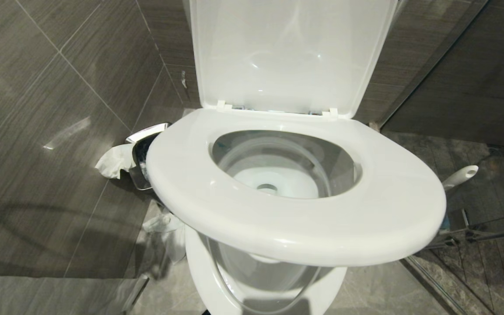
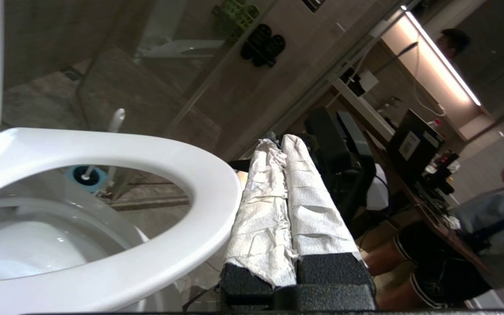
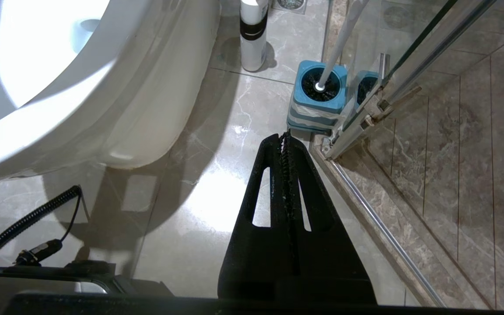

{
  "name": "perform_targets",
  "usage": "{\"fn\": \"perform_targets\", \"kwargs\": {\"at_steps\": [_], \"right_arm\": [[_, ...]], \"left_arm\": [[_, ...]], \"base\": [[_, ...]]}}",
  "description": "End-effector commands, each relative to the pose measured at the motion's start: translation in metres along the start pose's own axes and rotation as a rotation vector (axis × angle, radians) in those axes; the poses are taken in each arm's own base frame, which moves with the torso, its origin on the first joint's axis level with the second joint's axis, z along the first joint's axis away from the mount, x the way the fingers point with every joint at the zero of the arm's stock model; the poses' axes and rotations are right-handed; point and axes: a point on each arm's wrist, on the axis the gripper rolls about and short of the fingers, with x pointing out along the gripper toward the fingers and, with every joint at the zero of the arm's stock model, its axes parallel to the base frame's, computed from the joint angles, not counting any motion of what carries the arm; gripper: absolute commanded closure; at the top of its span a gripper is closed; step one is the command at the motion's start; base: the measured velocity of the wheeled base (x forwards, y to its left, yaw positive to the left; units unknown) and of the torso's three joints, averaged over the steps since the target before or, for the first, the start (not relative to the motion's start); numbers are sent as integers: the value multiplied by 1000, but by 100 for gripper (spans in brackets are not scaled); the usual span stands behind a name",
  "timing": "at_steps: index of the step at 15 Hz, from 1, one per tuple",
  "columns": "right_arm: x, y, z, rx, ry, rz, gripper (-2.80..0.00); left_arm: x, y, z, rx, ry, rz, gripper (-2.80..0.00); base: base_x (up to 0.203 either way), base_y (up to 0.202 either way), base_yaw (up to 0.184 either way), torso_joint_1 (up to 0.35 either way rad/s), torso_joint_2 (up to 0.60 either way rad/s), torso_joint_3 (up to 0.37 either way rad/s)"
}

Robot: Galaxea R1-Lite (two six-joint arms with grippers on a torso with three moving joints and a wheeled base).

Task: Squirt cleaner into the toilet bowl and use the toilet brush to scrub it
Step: Close the toilet lid

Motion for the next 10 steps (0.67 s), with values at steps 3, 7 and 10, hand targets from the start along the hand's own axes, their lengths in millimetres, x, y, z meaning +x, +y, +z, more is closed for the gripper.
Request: {"fn": "perform_targets", "kwargs": {"at_steps": [3,7,10], "right_arm": [[0,0,0,0,1,1,0],[0,0,0,0,1,1,0],[0,0,0,0,1,1,0]], "left_arm": [[-10,24,23,11,-1,72,0],[-14,49,42,113,2,82,0],[-19,76,37,72,-1,94,0]], "base": [[0,0,0,0,0,0],[0,0,0,0,0,0],[0,0,0,0,0,0]]}}
